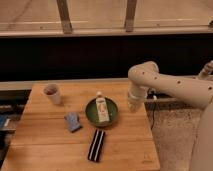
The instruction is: Push the eraser across the table
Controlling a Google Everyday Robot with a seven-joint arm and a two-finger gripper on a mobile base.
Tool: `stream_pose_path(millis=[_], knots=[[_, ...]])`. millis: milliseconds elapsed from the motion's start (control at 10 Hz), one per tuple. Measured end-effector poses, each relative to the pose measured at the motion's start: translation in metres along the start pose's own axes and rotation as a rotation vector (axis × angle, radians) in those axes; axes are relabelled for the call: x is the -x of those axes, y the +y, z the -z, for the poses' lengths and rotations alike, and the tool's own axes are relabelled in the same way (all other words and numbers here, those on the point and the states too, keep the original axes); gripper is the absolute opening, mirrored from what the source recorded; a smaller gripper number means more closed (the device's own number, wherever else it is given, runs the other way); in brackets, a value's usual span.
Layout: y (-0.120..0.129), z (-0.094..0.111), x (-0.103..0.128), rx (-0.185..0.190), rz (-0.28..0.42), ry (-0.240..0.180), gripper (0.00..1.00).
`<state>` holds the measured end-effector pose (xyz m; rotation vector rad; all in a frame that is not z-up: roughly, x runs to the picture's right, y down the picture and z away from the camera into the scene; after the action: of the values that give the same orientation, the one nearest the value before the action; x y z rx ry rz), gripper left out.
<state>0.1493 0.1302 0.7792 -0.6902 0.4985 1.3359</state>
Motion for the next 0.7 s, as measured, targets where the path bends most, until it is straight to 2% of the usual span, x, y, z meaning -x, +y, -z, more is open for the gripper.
stream_pose_path(millis=[200, 400, 500, 700], knots=[[0.006, -0.019, -0.029, 0.023, -0.009, 0.026, 0.00], [0.018, -0.033, -0.040, 0.057, -0.002, 0.042, 0.00], [0.026, -0.038, -0.048, 0.091, 0.007, 0.051, 0.00], [0.050, -0.046, -0.056, 0.118, 0.044, 0.069, 0.00]])
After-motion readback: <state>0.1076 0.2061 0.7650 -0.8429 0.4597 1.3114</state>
